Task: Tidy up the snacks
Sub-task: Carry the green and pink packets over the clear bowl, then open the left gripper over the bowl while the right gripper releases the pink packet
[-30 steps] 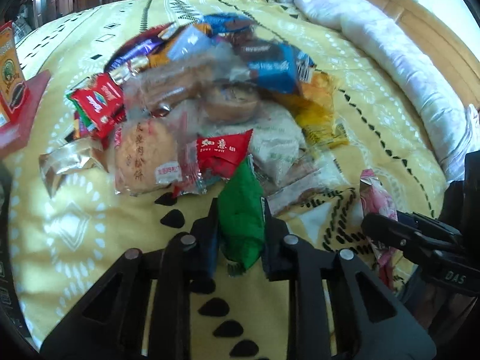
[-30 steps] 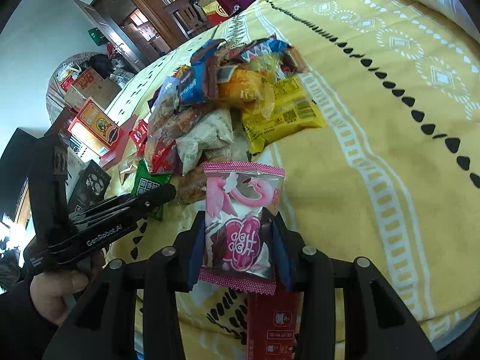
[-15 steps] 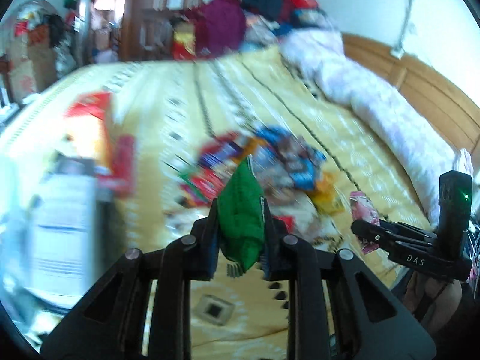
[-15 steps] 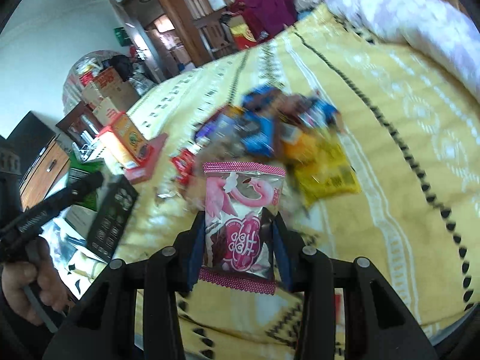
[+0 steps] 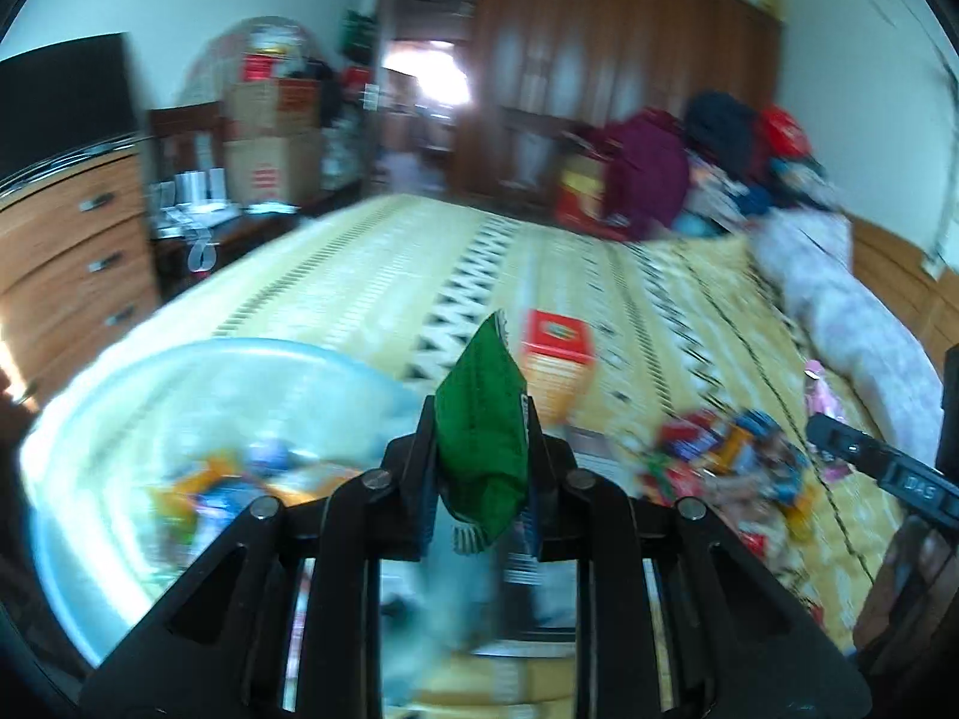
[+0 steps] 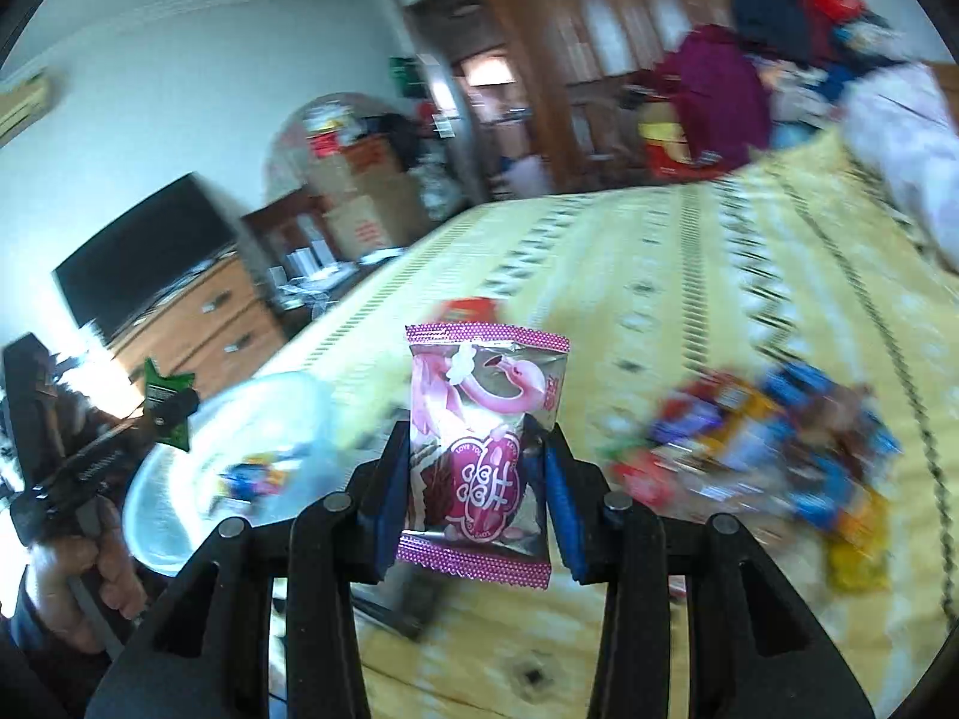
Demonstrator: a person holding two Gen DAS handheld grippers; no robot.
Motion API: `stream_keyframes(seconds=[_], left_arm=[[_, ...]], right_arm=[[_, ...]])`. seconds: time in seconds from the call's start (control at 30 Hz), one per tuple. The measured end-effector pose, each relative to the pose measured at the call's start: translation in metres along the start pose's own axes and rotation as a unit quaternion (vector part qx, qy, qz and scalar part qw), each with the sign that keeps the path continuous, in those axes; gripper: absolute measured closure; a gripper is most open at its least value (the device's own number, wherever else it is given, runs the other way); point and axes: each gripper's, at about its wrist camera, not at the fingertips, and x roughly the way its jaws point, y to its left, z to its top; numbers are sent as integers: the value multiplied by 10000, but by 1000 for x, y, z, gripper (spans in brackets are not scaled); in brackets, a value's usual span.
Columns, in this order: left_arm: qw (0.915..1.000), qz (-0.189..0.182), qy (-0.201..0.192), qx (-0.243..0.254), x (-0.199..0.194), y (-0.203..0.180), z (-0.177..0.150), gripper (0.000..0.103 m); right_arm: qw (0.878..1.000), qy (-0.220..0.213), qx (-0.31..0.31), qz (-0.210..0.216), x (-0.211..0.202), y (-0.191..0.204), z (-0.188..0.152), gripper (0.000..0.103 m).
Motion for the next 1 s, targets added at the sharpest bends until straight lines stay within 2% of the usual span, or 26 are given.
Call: stream_keyframes(seconds=[0.13, 0.3, 0.47, 0.7, 1.0], left_arm=[[9980, 489, -64, -393, -9, 49, 4, 80], [9910, 954, -43, -934, -14, 105, -4, 80], [9875, 1113, 124, -1110, -11, 127, -13, 80], [9863, 1203, 285, -1090, -11, 145, -21, 80], [9864, 1186, 310, -1098, -12, 155, -21, 80]], right_arm=[[9976, 114, -311, 612, 32, 69, 20, 59], [9911, 341, -596, 1138, 68, 141, 31, 59], [9840, 628, -852, 1434, 100, 197, 24, 59], [9782, 955, -971, 1566, 123, 232, 2, 59], [9764, 1118, -1030, 1532, 137, 232, -6, 58]])
